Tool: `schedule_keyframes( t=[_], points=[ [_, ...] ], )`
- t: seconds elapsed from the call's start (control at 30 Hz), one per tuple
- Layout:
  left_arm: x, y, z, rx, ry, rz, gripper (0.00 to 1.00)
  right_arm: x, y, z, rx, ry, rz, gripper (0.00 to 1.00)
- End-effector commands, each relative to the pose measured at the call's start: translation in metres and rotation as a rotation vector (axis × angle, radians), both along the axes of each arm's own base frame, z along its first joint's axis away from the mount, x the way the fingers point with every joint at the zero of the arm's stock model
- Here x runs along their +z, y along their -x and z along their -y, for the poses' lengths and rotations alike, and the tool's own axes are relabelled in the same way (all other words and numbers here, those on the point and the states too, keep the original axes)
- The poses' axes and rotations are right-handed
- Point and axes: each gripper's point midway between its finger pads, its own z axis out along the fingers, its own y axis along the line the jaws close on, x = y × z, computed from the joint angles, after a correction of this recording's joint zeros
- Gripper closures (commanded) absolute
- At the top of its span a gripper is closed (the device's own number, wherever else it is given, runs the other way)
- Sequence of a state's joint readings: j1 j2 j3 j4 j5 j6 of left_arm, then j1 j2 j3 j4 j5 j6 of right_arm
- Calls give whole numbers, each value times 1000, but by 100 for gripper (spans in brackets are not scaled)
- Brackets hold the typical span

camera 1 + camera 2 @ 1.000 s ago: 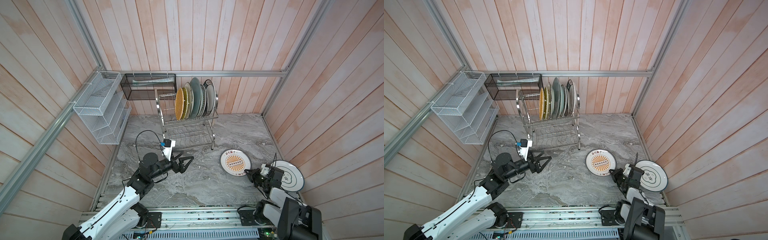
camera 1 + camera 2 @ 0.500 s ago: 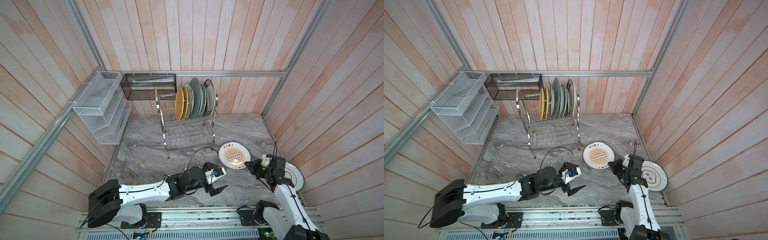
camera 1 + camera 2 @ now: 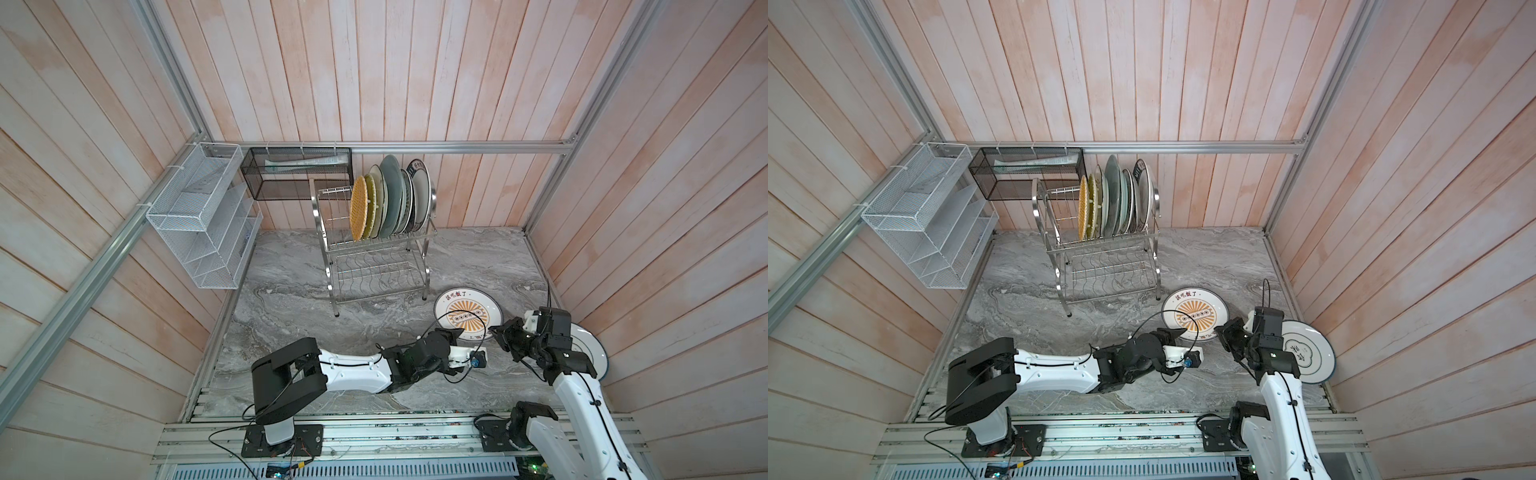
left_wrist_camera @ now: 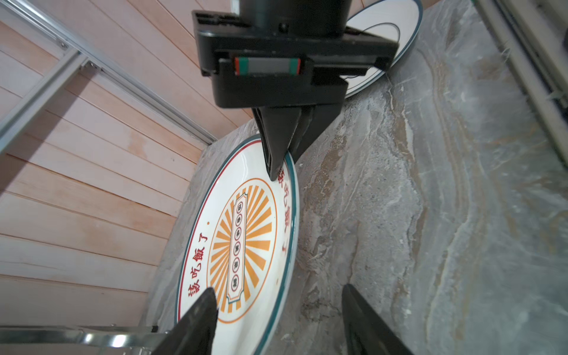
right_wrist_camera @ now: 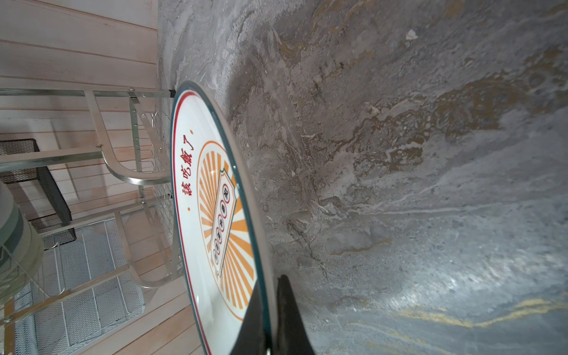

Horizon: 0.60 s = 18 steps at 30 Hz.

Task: Load the plates into the dish rack
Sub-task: 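Grasp the sunburst plate's top rim with the left gripper while the right holds it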

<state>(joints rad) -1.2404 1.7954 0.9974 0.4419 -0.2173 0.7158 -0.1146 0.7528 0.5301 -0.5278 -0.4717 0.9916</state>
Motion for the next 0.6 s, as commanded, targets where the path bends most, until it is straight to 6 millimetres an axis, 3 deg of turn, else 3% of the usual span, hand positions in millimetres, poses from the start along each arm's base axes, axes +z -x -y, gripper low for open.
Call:
schedule_keyframes(
  t=[0.0, 0.17, 0.4, 0.57],
  points=[
    [2, -7, 11, 9, -11, 64, 43, 16, -2, -3, 1, -9, 30, 100],
    [-10, -15, 22, 25, -41, 80, 53, 20, 0, -4, 4, -8, 33, 100],
    [-18, -22, 30, 45, -79, 77, 100, 22, 2, -3, -3, 7, 36, 100],
    [3, -18, 22, 69, -38, 48, 100, 30, 0, -6, 15, 10, 78, 100]
  ],
)
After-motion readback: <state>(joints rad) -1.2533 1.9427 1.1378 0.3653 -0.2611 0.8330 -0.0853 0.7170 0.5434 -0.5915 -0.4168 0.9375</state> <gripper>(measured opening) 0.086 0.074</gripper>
